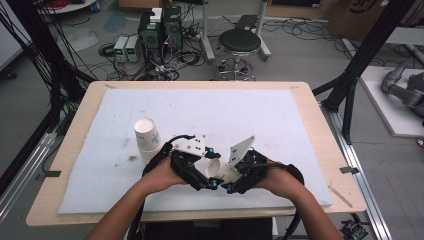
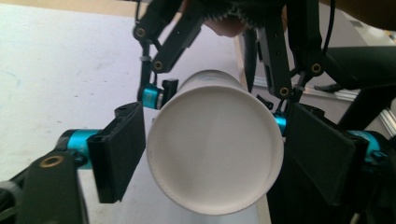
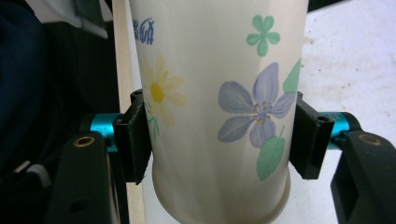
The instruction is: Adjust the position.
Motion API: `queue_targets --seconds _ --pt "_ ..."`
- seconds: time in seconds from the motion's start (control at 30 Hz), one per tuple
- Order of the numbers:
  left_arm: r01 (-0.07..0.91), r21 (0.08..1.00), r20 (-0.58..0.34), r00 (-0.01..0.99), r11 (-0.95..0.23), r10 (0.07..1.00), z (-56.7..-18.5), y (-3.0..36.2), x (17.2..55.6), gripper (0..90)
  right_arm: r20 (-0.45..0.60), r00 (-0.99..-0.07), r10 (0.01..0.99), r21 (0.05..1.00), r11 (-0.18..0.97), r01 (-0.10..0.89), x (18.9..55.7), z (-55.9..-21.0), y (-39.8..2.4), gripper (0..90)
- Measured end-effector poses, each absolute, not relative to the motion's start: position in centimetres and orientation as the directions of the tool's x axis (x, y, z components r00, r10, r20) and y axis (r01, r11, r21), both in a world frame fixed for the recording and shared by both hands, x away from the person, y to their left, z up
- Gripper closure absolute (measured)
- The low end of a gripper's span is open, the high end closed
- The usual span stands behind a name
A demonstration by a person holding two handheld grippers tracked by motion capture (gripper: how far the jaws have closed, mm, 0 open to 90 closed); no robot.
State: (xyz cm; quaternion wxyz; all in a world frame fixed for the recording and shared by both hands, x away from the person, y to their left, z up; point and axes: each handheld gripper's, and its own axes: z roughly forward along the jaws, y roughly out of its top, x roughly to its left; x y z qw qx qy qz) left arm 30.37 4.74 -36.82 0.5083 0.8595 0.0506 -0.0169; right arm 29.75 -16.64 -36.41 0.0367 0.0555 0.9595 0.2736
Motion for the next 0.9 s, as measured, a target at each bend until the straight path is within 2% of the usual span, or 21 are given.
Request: queue_targets --seconds 0.43,0.53,0.73,0.83,0.87,0.9 --pt "0.101 0.844 -0.079 0.995 -0.527 0.064 -37.32 4.24 30.60 28.8 -0.033 -0.992 0.118 0.473 0.877 0.089 29.52 -36.51 -16.11 33.9" --pt "0.081 0.842 -0.068 0.997 -0.533 0.044 -37.32 4.20 30.50 35.1 -0.048 -0.991 0.124 0.466 0.881 0.088 29.38 -36.40 -15.99 33.9" --pt "0.077 0.838 -0.067 0.997 -0.540 0.037 -37.38 4.19 30.42 36.2 -0.055 -0.992 0.115 0.455 0.887 0.078 29.24 -36.37 -15.97 34.1" --pt "0.069 0.840 -0.059 0.998 -0.537 0.035 -37.32 4.30 30.34 36.6 -0.071 -0.992 0.100 0.471 0.881 0.055 29.10 -36.40 -16.13 30.3" --pt "0.072 0.851 -0.061 0.997 -0.520 0.039 -37.27 4.46 30.31 36.7 -0.077 -0.991 0.113 0.512 0.857 0.058 28.99 -36.32 -16.46 20.3" --pt "0.079 0.861 -0.068 0.997 -0.503 0.041 -37.26 4.63 30.31 36.8 -0.074 -0.988 0.133 0.534 0.842 0.074 28.95 -36.30 -16.64 18.0"
